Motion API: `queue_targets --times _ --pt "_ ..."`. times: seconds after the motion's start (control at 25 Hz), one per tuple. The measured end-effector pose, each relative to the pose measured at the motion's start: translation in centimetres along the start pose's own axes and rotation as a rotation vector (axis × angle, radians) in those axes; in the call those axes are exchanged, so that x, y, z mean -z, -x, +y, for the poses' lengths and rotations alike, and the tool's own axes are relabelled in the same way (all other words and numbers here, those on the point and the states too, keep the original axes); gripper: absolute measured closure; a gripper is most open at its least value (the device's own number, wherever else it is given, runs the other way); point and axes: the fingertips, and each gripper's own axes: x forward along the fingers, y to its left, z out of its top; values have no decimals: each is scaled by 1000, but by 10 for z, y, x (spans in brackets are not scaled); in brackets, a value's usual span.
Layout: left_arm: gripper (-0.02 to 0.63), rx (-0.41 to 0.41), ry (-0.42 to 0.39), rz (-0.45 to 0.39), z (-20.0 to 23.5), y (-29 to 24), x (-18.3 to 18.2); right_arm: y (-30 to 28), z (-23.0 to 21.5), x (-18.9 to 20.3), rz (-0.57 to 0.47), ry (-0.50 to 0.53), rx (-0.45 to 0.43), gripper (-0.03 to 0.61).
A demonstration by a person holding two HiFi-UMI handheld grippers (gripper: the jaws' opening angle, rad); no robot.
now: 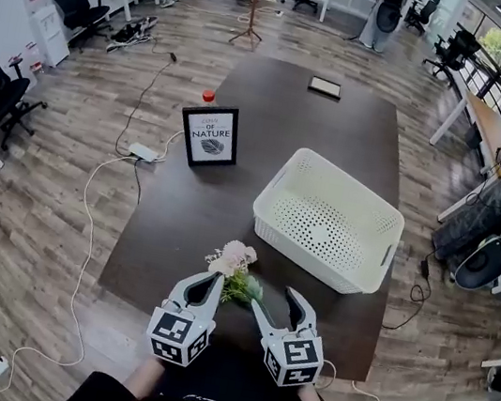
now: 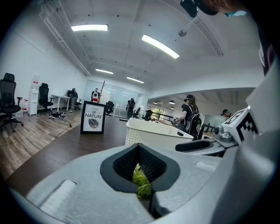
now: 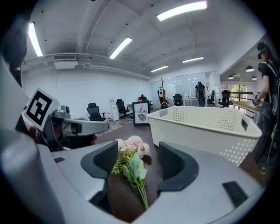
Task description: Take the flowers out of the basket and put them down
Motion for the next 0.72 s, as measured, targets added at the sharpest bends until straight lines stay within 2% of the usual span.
queue_targets --times 0.28,0.72 --pt "604 11 -3 -7 -5 0 -2 3 -7 -1 -12 4 48 347" --pt "604 27 -12 -16 -13 -2 -3 6 -5 -5 -37 35 75 472"
